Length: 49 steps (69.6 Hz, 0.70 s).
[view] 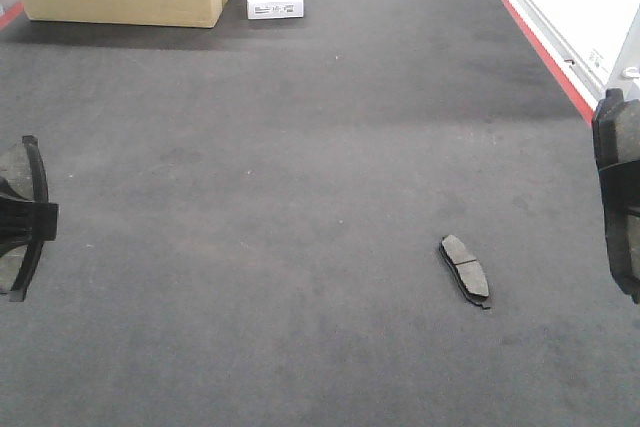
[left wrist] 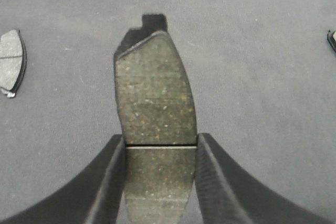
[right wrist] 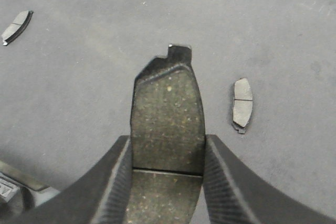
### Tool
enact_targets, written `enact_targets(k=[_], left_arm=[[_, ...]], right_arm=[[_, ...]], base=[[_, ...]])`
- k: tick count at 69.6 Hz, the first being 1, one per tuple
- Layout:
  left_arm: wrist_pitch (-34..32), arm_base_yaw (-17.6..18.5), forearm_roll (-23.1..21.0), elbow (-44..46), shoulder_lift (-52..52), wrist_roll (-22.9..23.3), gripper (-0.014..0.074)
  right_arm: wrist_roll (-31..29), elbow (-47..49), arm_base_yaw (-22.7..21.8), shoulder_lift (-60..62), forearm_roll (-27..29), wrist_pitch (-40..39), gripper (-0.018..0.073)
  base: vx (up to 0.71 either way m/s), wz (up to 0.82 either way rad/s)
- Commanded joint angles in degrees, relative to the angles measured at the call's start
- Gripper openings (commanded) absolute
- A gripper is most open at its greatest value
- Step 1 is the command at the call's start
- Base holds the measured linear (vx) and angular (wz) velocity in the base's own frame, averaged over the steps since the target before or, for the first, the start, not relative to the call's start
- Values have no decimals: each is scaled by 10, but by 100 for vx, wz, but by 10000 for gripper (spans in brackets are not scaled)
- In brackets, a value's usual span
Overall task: Move and align brake pads A on conveyor
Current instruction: 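Stop the base at the conveyor holding both brake pads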
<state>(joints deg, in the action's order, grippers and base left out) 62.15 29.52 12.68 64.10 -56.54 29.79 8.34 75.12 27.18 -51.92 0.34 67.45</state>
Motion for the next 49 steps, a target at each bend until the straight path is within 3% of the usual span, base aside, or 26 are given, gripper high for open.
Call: enact_targets(k=[1, 49], left_arm=[[-39, 2, 9, 14, 9, 5, -6], [-39, 2, 9, 14, 9, 5, -6]], right_arm=[[-5, 17, 0, 2, -3, -46, -3], [-5, 17, 0, 2, -3, -46, -3]], base=[[5, -1], [1, 0]])
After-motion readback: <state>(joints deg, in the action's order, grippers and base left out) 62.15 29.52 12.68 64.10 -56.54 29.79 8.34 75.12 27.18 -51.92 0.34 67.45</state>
